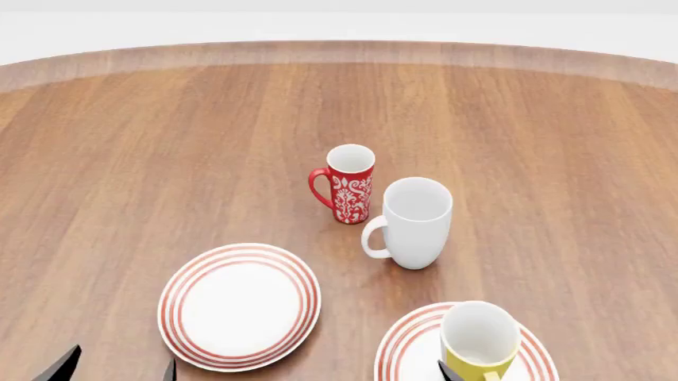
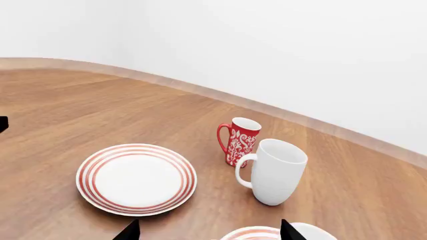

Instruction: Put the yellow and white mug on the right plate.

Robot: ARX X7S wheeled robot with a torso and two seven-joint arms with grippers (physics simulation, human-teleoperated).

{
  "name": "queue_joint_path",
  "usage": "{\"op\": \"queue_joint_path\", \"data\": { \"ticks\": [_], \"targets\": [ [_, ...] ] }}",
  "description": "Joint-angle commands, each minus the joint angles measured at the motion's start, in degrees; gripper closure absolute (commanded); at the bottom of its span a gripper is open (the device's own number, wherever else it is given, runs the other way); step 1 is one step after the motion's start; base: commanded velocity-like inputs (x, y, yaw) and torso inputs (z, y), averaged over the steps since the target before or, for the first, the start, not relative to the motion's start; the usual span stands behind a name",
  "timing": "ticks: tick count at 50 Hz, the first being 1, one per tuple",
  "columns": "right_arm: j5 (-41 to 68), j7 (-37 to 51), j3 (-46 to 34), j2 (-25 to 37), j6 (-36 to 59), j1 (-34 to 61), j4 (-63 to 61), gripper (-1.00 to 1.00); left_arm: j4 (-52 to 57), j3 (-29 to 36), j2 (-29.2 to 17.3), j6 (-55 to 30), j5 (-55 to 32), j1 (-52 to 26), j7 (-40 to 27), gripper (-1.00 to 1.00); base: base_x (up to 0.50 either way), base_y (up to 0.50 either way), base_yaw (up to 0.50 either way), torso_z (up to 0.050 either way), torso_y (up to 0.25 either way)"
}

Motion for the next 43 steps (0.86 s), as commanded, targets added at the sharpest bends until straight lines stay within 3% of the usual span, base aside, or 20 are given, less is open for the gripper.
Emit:
{"op": "queue_joint_path", "data": {
  "ticks": [1, 43],
  "targets": [
    [-1.10, 0.57, -2.37, -2.03, -1.71, -1.17, -2.85, -1.00, -0.21, 0.93, -0.04, 0.20, 0.67, -0.01, 0.15, -1.00, 0.00, 0.00, 0.00, 0.000, 0.000],
    [-2.68, 4.80, -0.54, 1.35, -0.01, -4.88, -13.92, -1.00, 1.33, 0.52, -0.93, 0.65, -0.07, 0.15, -0.71, -1.00, 0.00, 0.00, 0.00, 0.000, 0.000]
  ]
}}
